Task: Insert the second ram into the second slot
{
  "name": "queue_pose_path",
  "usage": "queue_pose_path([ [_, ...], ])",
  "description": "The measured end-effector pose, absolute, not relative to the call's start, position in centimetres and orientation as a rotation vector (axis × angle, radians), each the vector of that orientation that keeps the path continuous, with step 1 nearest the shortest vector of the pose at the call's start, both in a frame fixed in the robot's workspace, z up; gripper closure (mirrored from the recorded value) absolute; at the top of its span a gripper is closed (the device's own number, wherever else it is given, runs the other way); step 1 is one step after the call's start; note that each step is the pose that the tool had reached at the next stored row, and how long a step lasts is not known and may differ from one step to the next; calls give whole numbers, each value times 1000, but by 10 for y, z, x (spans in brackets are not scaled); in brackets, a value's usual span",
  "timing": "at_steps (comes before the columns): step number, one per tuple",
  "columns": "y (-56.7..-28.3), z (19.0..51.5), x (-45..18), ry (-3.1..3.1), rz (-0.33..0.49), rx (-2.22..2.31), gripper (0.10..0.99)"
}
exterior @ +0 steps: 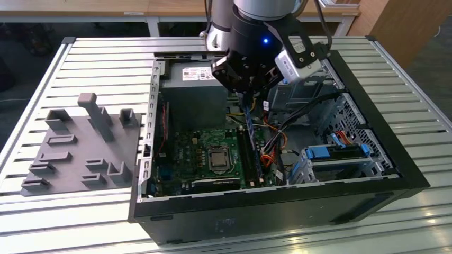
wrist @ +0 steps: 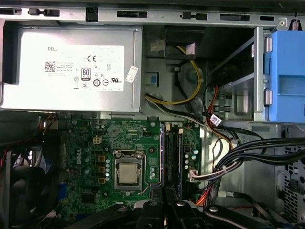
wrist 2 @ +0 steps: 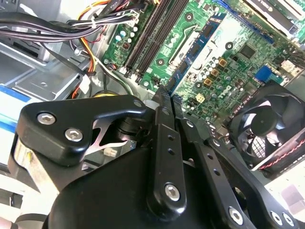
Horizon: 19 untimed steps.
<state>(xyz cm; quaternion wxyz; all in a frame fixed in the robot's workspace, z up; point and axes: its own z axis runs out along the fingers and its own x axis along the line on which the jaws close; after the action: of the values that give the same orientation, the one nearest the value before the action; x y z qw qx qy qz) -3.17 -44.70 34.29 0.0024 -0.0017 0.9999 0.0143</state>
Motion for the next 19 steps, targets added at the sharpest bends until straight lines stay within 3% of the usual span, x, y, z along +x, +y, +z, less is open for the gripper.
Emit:
queue_pose_path([
  [19,-448,328,-30,3137,45,-5,949],
])
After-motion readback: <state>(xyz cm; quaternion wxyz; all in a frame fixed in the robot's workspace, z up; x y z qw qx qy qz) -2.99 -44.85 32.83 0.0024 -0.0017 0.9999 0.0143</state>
